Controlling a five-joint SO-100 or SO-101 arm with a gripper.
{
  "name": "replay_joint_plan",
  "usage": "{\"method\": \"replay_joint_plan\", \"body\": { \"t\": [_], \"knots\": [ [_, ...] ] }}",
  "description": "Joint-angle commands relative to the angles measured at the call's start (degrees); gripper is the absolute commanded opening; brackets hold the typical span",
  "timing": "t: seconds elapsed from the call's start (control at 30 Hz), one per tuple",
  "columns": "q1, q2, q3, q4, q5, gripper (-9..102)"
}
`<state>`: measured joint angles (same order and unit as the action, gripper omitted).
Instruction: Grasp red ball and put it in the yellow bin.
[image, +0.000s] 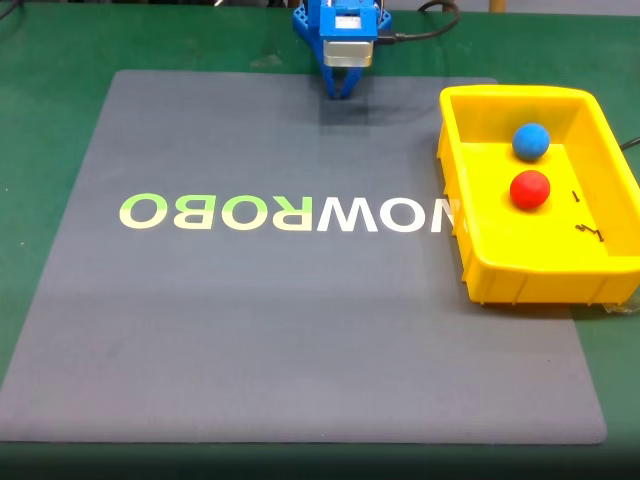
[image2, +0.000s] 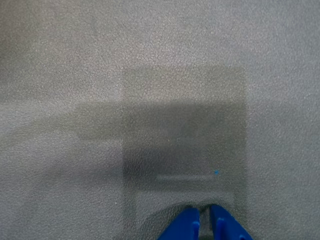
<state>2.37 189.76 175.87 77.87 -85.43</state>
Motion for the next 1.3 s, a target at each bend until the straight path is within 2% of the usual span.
{"method": "replay_joint_plan", "body": {
  "t": [0.0,1.27],
  "knots": [
    [0.44,0.79,1.85,0.35,-0.62,0],
    [0.79,0.79,1.85,0.53,-2.11,0]
  ]
}}
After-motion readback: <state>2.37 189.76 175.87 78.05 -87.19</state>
